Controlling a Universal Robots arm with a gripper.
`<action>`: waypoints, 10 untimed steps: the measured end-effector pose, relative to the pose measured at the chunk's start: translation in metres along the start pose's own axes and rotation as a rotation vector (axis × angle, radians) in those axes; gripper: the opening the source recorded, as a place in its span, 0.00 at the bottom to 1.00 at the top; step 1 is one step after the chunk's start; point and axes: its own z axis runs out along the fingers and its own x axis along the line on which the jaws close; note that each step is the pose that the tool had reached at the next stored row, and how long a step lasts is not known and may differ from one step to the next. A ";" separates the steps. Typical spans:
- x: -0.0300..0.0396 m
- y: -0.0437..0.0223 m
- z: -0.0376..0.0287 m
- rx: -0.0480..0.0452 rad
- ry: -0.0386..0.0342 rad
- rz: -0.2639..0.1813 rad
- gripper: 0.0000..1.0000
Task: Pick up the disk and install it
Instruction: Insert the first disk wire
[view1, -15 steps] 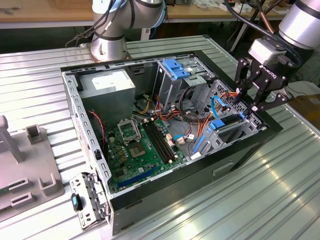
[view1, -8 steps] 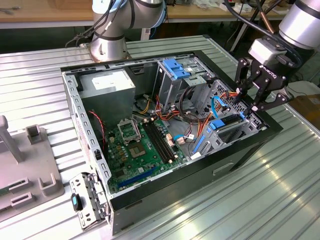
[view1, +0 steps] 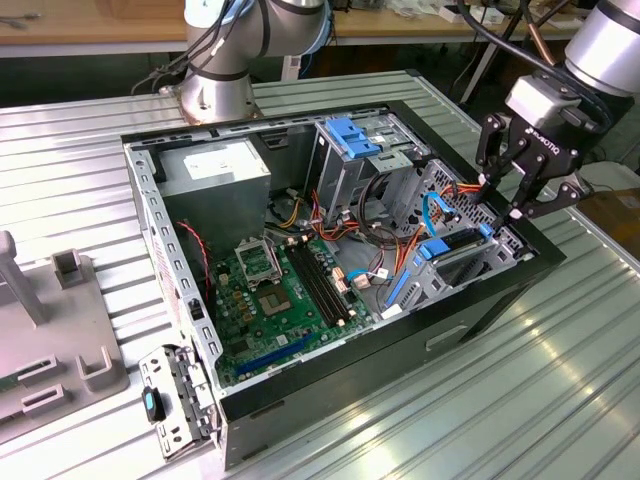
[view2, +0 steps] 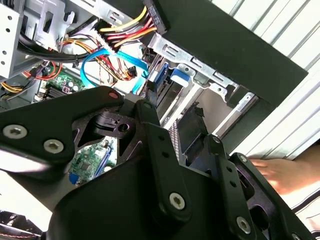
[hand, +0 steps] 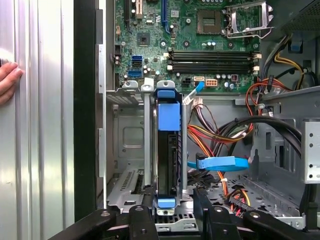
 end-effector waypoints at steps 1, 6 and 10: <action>-0.0001 -0.0021 0.0000 -0.0001 -0.0001 -0.001 0.44; -0.0005 -0.0073 -0.0001 -0.0001 0.0000 -0.004 0.44; -0.0005 -0.0075 -0.0001 -0.0001 0.0000 -0.004 0.44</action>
